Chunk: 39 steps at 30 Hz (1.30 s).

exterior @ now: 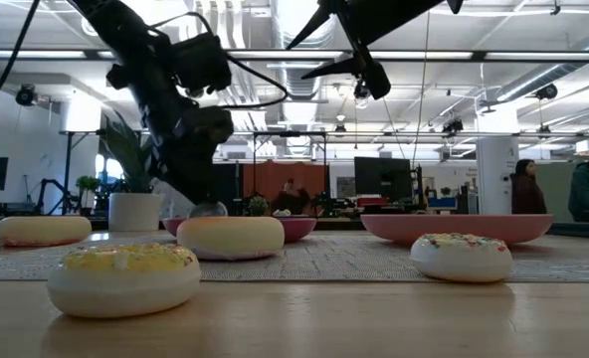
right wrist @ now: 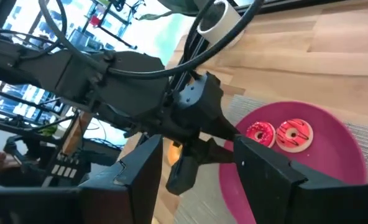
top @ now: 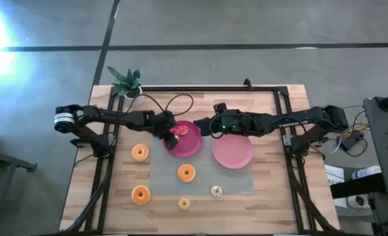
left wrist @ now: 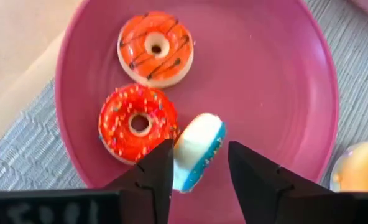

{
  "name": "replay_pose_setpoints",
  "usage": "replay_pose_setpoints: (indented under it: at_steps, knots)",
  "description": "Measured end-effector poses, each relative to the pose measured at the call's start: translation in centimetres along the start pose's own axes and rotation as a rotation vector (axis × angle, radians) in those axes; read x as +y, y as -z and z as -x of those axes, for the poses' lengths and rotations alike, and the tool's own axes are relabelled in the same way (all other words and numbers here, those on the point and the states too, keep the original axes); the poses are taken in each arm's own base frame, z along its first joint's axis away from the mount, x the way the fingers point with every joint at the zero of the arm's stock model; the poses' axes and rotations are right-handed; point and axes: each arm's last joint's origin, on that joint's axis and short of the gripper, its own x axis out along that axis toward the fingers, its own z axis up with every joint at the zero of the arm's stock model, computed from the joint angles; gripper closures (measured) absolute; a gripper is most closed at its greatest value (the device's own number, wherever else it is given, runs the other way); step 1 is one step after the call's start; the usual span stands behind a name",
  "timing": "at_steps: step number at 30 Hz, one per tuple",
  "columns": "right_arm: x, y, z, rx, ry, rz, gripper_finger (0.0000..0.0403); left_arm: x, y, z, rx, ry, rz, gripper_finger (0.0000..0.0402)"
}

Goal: Pick & Place donuts
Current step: Put the small blue donut on the pink plate, then put the small white donut on the pink plate

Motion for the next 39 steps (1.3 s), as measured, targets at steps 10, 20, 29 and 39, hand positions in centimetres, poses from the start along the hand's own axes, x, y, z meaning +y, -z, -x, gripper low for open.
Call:
replay_pose_setpoints:
  at_steps: [10,20,29,39]
  knots:
    - [-0.2,0.3,0.0,0.038,0.013,0.028,0.0213,0.1,0.6,0.4,0.024,-0.058,-0.011,0.0273]
    - [-0.8,1.5,0.3,0.119,0.083,0.089,0.0213,0.4,0.6,1.4,-0.025,-0.169,-0.053,0.0274]
    - [-1.8,7.0,2.6,0.54,0.182,0.385,0.0213,-1.2,0.5,5.3,-0.167,-0.046,-0.105,0.0274]
    - [-2.7,17.2,3.8,0.9,0.191,0.68,0.022,-3.8,1.5,10.0,-0.332,0.168,-0.154,0.0274]
